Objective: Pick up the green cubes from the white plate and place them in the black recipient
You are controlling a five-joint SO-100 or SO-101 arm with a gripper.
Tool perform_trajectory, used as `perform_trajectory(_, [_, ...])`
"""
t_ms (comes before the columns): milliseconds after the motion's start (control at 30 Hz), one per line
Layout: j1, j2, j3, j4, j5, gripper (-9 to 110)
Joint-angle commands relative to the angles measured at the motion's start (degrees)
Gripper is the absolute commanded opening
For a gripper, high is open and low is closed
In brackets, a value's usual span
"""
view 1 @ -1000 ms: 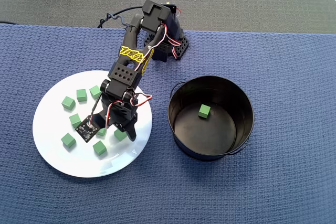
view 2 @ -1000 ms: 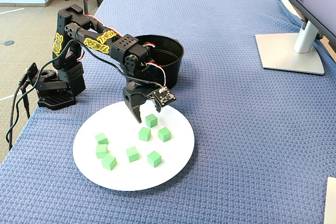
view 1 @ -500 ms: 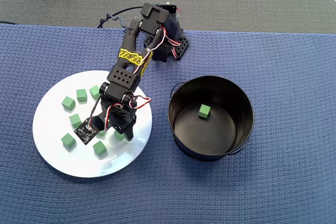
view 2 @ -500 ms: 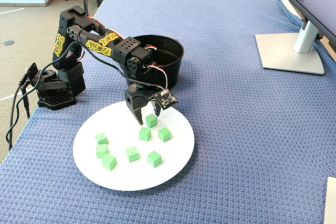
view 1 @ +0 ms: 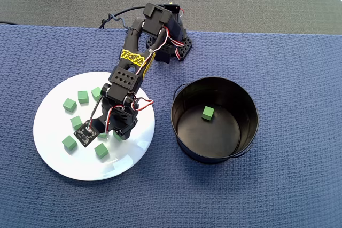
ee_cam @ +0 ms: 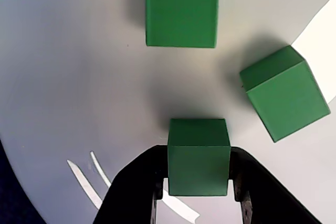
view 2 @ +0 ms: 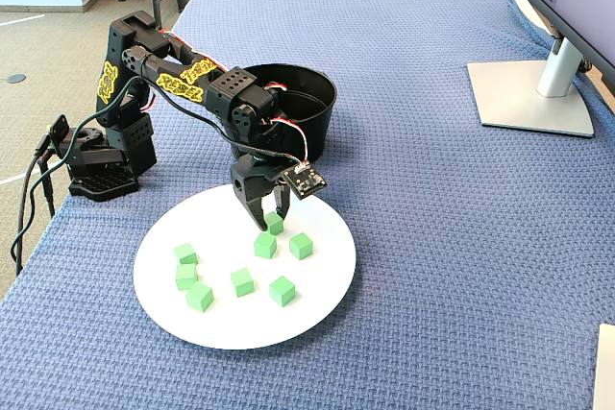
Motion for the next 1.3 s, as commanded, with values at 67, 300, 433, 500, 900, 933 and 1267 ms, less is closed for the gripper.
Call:
perform_trajectory(67, [0.5, 5.3, -2.8, 2.2, 8.2, 0])
perform_trajectory(300, [-1.8, 22.9, -1.1, 12.7, 28.0, 0])
perform_trajectory(433, [-6.3, 31.6, 0.6, 17.4, 32.9, 0])
perform_trajectory(500, [-10.1, 36.3, 2.1, 19.7, 34.9, 0])
perform_trajectory(900, [-41.2, 46.4, 3.8, 26.9, 52.8, 0])
perform_trajectory(933, [-42.8, 45.7, 4.1, 26.8, 53.7, 0])
perform_trajectory(1267, [-41.3, 38.3, 15.3, 14.3, 51.2, 16])
